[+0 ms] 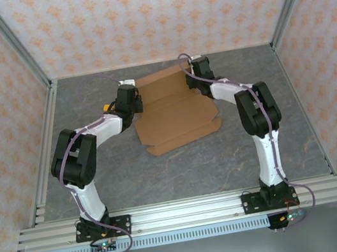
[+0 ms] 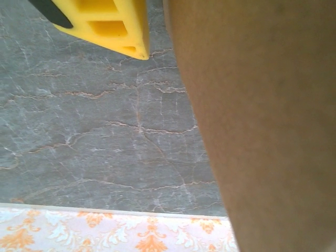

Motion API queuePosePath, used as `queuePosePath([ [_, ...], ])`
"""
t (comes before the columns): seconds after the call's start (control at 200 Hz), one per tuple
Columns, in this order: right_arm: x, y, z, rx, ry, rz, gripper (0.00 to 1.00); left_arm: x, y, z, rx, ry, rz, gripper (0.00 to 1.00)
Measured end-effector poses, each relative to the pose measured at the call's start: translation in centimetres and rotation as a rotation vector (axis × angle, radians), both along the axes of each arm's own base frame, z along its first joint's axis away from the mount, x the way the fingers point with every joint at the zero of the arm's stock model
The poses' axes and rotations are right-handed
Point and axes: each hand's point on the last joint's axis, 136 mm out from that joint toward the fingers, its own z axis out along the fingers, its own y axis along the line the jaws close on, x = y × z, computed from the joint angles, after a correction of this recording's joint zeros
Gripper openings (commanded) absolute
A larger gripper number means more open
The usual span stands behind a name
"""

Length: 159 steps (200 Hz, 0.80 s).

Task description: Fold the paper box

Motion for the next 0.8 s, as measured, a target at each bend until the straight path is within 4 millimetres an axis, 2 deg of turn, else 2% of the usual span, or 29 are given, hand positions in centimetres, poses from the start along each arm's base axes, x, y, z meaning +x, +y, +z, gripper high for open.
queuePosePath([
  [0.15,-0.1,-0.1,0.1,-0.01,0.005,-0.034,0.39,0.0,0.0,0.0,0.0,0.0,0.001,0.0],
  [0.305,-0.3,-0.4,-0.4,-0.005,0.032,-0.018,0.49,0.0,0.1,0.0,0.002,0.0,0.002,0.0],
  [0.58,-1.5,-1.1,-1.6,0.048,0.135,0.063,0.6,0.0,0.1,0.0,0.001,0.0,0.002,0.0],
  [0.796,-3.6,-1.0,-0.2,0.064,0.155,0.115,0.64,0.0,0.1,0.0,0.002,0.002,0.002,0.0],
])
